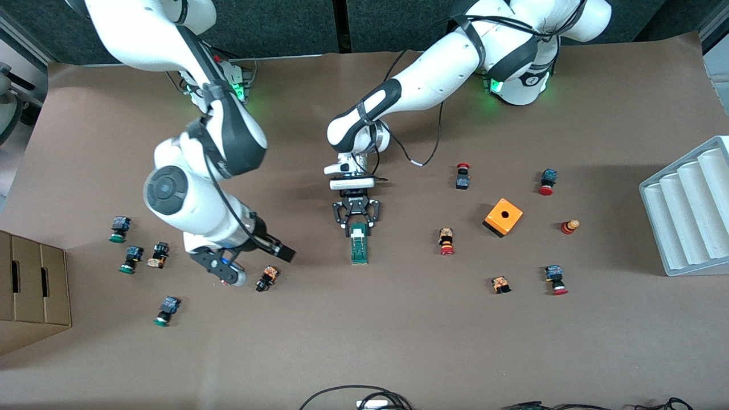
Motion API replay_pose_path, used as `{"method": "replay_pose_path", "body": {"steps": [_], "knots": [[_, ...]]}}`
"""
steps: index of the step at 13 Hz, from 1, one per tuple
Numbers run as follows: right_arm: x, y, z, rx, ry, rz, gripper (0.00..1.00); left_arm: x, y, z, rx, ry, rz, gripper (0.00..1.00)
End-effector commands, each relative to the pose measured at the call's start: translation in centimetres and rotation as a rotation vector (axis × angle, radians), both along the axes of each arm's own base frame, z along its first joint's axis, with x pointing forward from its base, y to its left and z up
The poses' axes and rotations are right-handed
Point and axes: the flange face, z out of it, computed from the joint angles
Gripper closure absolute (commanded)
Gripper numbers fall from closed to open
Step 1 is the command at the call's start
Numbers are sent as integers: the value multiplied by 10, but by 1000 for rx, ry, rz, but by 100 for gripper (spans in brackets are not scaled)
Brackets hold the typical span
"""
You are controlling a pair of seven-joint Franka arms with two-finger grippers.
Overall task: Close load switch with both arms
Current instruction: 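Move the right gripper to the white toggle on the held switch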
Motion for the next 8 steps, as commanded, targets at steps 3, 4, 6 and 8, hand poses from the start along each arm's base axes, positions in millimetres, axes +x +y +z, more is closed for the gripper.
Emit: {"method": "replay_pose_path", "body": {"steps": [3, 4, 6, 8], "knots": [[-8, 68, -23, 106, 32, -287, 0, -1, -3, -5, -5, -29, -5, 34], [-13, 84, -33, 112, 34, -349, 0, -7, -4, -11, 1, -23, -14, 34], [-24, 112, -57, 119, 47, -448, 0, -8, -4, -12, 6, -29, -16, 34], [-35, 135, -84, 120, 53, -501, 1, -8, -4, -13, 8, -30, -18, 33]]}}
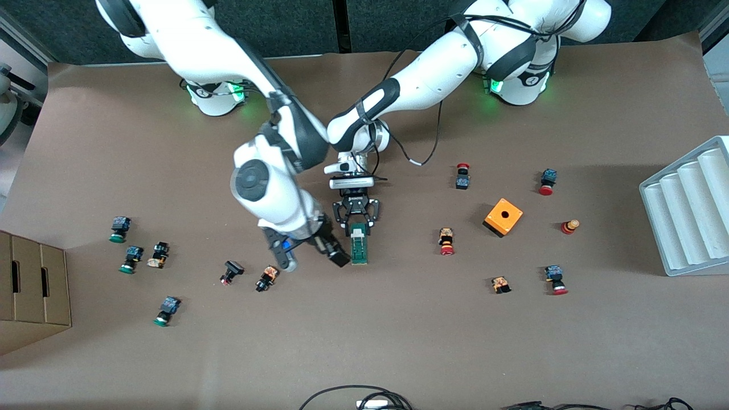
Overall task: Close load switch with both arms
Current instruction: 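Move the right gripper to the white toggle on the held switch, then pinch the white toggle with the right gripper and start rotating it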
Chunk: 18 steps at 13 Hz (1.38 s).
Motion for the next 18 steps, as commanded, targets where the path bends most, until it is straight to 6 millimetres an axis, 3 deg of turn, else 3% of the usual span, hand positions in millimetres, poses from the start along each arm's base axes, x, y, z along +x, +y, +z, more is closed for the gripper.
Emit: {"method": "replay_pose_path", "body": {"steps": [1, 6, 12, 18], "knots": [[-3, 22, -29, 20, 2, -86, 4, -10, -6, -11, -5, -11, -16, 33], [-21, 21, -72, -19, 49, -100, 27, -11, -3, -17, 3, -13, -18, 33], [-46, 34, -112, -41, 45, -102, 39, -17, -4, -25, -19, -31, -26, 33], [-49, 32, -117, -46, 71, -136, 45, -18, -4, -26, -18, -31, -28, 33]]}}
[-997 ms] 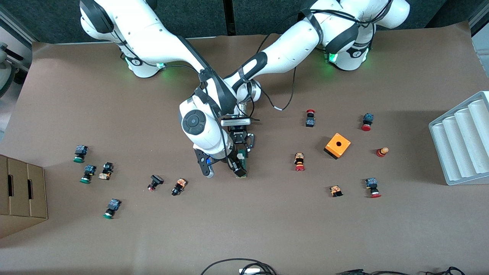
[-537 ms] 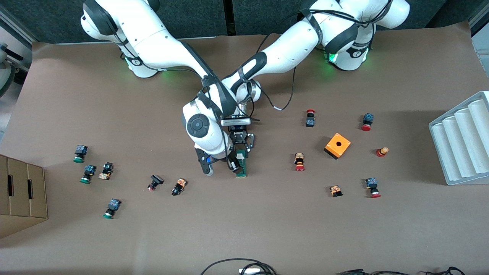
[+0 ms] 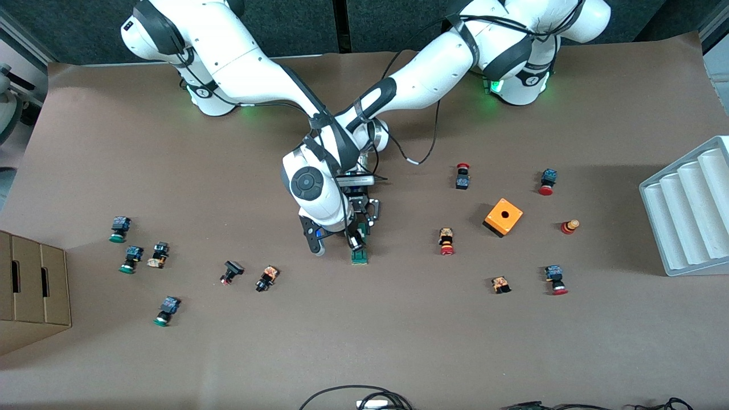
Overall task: Close load switch with both arms
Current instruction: 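Pinch the white toggle with the right gripper and start rotating it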
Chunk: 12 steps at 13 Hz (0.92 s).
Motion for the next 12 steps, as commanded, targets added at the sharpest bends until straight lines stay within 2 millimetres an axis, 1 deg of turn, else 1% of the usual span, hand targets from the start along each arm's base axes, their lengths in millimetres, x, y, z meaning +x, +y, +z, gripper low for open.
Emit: {"method": "replay_pose_path", "body": {"steps": [1, 6, 10, 12], "knots": [[-2, -3, -1, 16, 17, -32, 45, -14, -5, -17, -8, 16, -25, 33], [-6, -7, -7, 6, 53, -54, 45, -14, -5, -17, -8, 16, -25, 33], [-8, -6, 0, 12, 67, -66, 45, -14, -5, -17, -8, 16, -25, 33], [-9, -6, -1, 23, 87, -80, 45, -14, -5, -17, -8, 16, -25, 33]]}}
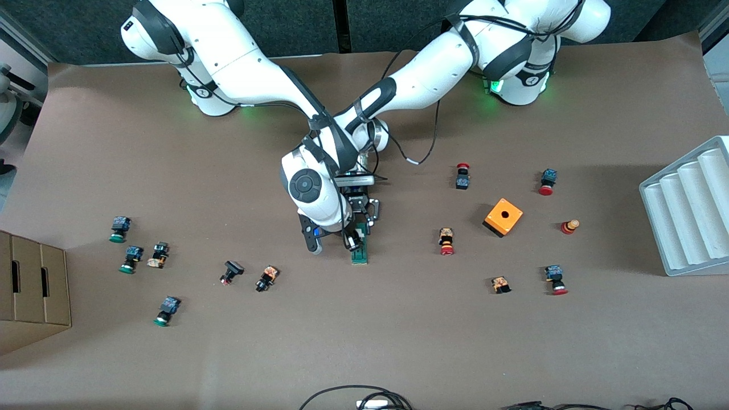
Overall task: Close load switch with both arms
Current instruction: 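Pinch the white toggle with the right gripper and start rotating it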
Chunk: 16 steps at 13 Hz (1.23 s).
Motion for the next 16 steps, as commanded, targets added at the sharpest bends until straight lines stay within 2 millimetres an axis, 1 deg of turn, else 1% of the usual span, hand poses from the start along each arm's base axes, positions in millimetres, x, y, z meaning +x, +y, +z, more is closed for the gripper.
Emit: {"method": "replay_pose_path", "body": {"steps": [1, 8, 12, 15, 16], "knots": [[-4, -3, 5, 32, 45, -42, 45, -14, -5, -17, -8, 18, -25, 33], [-4, -4, -3, 30, 45, -45, 45, -14, -5, -17, -8, 18, -25, 33], [-2, -3, -6, 31, 42, -48, 50, -14, -5, -17, -9, 20, -23, 33], [-2, -2, -13, 26, 42, -52, 52, -14, -5, -17, -9, 20, -23, 33], [-2, -2, -12, 29, 39, -55, 52, -14, -5, -17, -7, 20, -24, 33]]}}
